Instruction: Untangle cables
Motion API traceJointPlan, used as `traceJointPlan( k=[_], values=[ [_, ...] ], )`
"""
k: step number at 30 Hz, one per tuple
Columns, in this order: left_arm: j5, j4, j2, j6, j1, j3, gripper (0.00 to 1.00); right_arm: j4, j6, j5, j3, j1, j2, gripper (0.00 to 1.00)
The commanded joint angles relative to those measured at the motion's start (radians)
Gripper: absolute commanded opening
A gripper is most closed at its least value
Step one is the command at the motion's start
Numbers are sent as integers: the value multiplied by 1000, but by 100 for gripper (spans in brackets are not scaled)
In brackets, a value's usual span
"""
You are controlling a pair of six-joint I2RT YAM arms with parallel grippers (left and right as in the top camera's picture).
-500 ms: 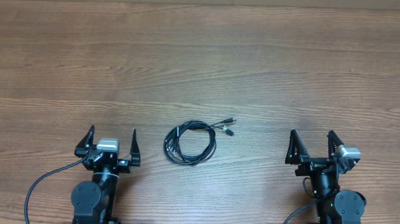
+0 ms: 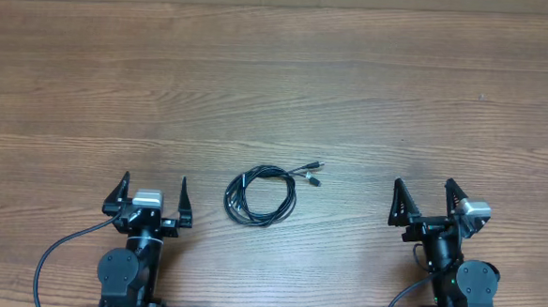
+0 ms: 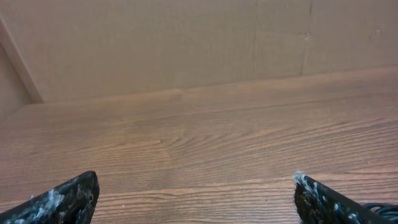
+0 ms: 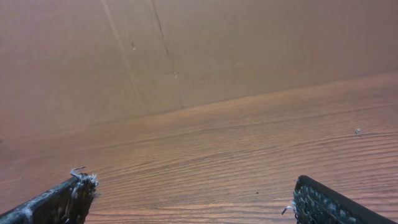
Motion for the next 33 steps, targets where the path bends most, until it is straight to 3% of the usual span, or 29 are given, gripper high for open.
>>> traceJointPlan(
  k=[1,33],
  values=[
    [5,-2,-8,-7,2,-3,100,3,-7,6,-10,5,-8,100],
    [11,-2,-8,-7,2,-3,99,5,-2,-6,-10,5,-8,100]
  ],
)
